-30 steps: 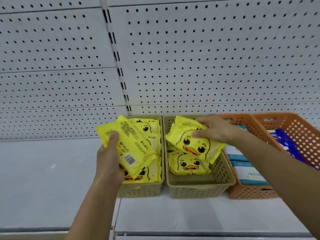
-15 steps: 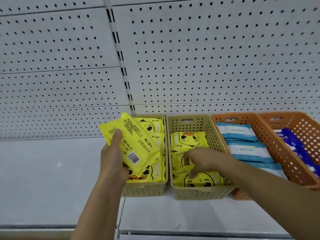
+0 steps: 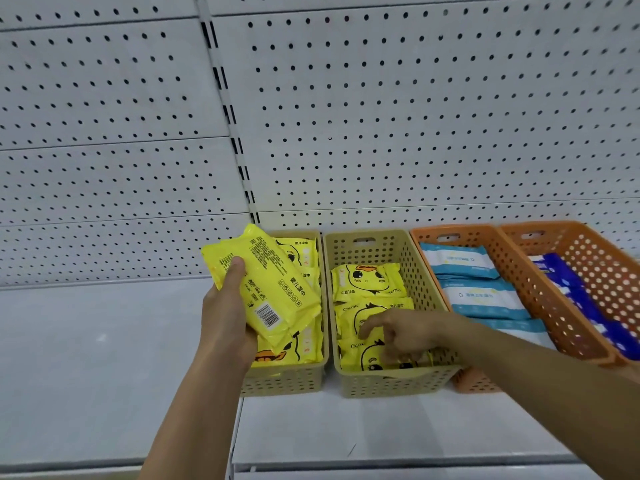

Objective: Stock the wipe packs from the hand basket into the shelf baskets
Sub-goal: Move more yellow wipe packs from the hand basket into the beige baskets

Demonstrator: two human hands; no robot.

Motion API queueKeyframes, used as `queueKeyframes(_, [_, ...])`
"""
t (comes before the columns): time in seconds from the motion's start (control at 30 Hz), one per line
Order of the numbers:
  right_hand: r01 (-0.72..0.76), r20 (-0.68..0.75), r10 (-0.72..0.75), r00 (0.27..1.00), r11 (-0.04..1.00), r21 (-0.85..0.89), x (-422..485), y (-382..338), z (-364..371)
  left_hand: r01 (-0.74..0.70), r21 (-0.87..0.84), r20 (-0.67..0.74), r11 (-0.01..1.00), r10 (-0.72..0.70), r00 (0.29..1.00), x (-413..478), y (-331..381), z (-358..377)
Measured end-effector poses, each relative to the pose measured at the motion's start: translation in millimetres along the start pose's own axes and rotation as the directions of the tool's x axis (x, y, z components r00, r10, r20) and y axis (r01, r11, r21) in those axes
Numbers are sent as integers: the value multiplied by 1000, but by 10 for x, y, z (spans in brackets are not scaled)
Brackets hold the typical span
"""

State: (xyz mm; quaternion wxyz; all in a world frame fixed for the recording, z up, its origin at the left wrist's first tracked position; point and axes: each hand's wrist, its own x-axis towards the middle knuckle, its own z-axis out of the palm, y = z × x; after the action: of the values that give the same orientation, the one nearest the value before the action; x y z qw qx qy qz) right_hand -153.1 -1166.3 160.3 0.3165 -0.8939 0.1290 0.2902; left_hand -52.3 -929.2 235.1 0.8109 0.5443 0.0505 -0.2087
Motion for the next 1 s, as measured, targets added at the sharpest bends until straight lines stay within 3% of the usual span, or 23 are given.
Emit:
queueKeyframes(0.13, [-34, -10, 34, 999, 999, -22, 38, -9, -30, -3, 12, 27, 1000, 3, 1000, 5, -51, 59])
queueKeyframes(0.2, [80, -238, -51, 970, 990, 113, -106, -110, -186, 28, -12, 65, 1000, -27, 998, 9, -75, 120])
queueKeyframes(0.23, [169, -369, -51, 928, 940, 297, -205, -191, -272, 63, -35, 90, 997, -59, 994, -1, -91, 163])
queueKeyframes(0.27, [272, -429, -40, 903, 825, 496, -306, -297, -348, 99, -53, 114, 994, -92, 989, -10, -120, 217])
queueKeyframes(0.3, [347, -436, -55, 898, 700, 625, -386, -403, -410, 134, -66, 138, 989, -124, 983, -21, -148, 284])
queueKeyframes(0.33, [379, -429, -86, 899, 643, 666, -454, -519, -448, 161, -71, 164, 984, -148, 975, -30, -176, 352])
queueKeyframes(0.47, [392, -461, -126, 878, 743, 543, -518, -778, -458, 123, -27, 232, 992, -113, 966, -14, -242, 575])
queueKeyframes(0.63, [450, -541, -86, 837, 670, 590, -488, -708, -489, 112, -19, 274, 993, -103, 956, -8, -250, 731])
queueKeyframes(0.67, [481, -628, -65, 776, 705, 521, -470, -698, -481, 79, 20, 281, 997, -81, 956, 10, -257, 748])
queueKeyframes(0.7, [483, -758, -63, 650, 804, 347, -445, -672, -479, 45, 81, 278, 996, -66, 958, 38, -248, 760])
queueKeyframes(0.73, [397, -878, -143, 457, 916, 57, -410, -636, -486, 39, 144, 269, 989, -77, 960, 63, -221, 764])
queueKeyframes(0.77, [229, -911, -315, 267, 939, -257, -366, -591, -483, 73, 187, 269, 980, -123, 955, 86, -184, 760])
queueKeyframes(0.8, [83, -849, -510, 140, 860, -503, -324, -542, -470, 134, 200, 297, 970, -191, 936, 100, -145, 764])
queueKeyframes(0.83, [14, -743, -664, 82, 746, -665, -284, -483, -440, 181, 201, 329, 963, -241, 913, 100, -113, 772])
queueKeyframes(0.9, [25, -591, -802, 86, 595, -803, -239, -359, -383, 180, 186, 327, 966, -233, 916, 87, -121, 793])
queueKeyframes(0.93, [56, -594, -796, 118, 603, -796, -249, -299, -379, 142, 185, 282, 972, -191, 940, 103, -167, 787])
queueKeyframes(1.0, [159, -740, -639, 211, 769, -619, -330, -225, -392, 61, 190, 215, 980, -102, 971, 154, -258, 755])
